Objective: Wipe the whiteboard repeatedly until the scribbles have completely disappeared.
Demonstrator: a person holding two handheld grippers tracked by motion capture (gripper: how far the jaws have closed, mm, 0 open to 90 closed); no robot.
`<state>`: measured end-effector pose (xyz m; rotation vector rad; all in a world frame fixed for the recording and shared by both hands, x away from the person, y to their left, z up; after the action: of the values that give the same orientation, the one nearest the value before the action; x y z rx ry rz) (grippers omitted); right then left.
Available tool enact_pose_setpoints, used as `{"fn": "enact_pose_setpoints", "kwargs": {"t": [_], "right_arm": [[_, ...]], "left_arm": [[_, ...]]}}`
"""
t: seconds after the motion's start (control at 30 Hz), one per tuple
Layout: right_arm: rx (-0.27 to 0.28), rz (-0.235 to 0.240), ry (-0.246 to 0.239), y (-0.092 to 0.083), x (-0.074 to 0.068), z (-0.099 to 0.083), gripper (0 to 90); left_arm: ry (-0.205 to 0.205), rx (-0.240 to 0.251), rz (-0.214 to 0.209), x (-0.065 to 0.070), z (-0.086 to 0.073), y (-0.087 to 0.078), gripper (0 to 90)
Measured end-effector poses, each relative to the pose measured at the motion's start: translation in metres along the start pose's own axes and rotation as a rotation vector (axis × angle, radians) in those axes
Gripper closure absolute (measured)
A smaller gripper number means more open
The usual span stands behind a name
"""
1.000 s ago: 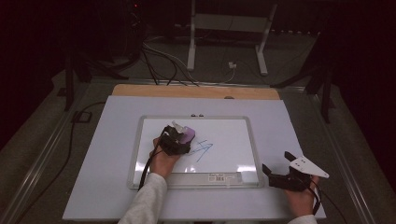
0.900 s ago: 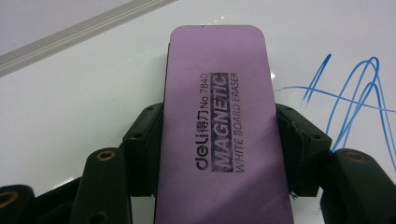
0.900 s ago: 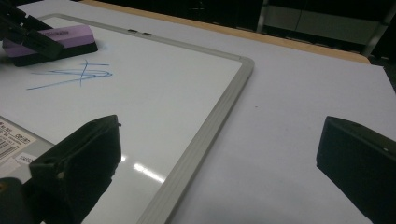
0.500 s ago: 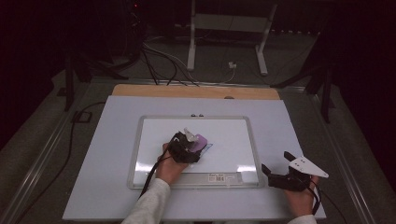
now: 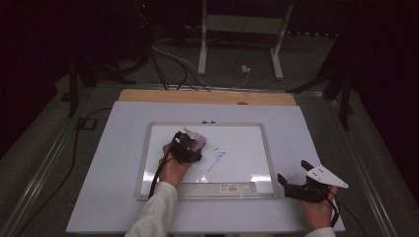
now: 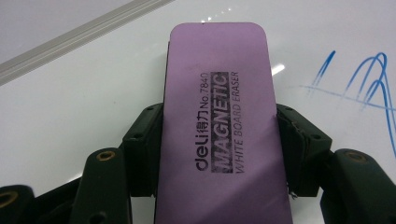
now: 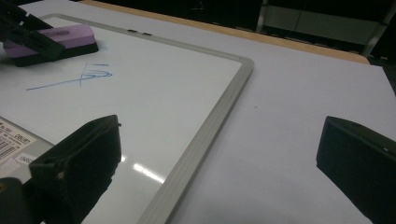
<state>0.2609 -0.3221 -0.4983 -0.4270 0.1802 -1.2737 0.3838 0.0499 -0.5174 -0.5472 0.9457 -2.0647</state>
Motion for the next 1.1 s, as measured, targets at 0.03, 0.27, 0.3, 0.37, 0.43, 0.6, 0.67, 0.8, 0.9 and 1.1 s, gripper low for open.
{"fn": "enact_pose_setpoints", "kwargs": {"t": [0.03,0.27,0.3,0.37,0.43,0.6,0.67,0.8,0.9,1.1], "right_arm": [[0.000,0.000,-0.001,0.000,0.000,0.000,0.0],[-0.002,0.001,-0.003,0.001,-0.001,0.000,0.0],[-0.002,0.001,-0.002,0.001,-0.001,0.000,0.0],[-0.001,0.001,-0.002,0.000,-0.001,0.000,0.0],[-0.001,0.001,-0.003,0.000,-0.001,0.000,0.0],[0.001,0.002,-0.002,0.000,-0.001,0.000,0.0],[0.000,0.002,-0.003,0.000,-0.001,0.000,0.0],[0.000,0.003,-0.006,0.000,-0.001,0.000,0.0],[0.000,0.000,-0.004,0.000,-0.001,0.000,0.0],[0.003,-0.002,0.004,-0.002,0.001,0.000,0.0]], "left_arm": [[0.003,0.000,0.000,0.001,0.000,0.000,41.6],[0.042,0.010,-0.054,0.020,0.004,0.006,41.6],[0.052,0.008,-0.067,0.023,0.004,0.006,41.6],[0.074,0.008,-0.080,0.031,0.003,0.006,41.5],[0.095,0.004,-0.099,0.039,0.002,0.006,41.5],[0.136,-0.001,-0.148,0.057,-0.002,0.004,41.4],[0.148,-0.004,-0.157,0.061,-0.002,0.004,41.4],[0.148,-0.004,-0.164,0.061,0.001,0.006,41.5],[0.136,0.000,-0.117,0.057,0.005,0.009,41.5],[0.095,-0.028,-0.011,0.034,0.017,0.015,41.4]]}}
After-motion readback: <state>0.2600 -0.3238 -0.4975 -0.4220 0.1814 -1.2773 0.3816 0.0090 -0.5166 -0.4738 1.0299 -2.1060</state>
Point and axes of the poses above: each handheld gripper's, and its own axes: y roughly forward along the jaws, z roughly out of its top, x roughly to its right, the point moved 2 cm from there along y, roughly forward along the jaws, and after that the axes turned 10 degrees about -z, right-handed, at the moved point
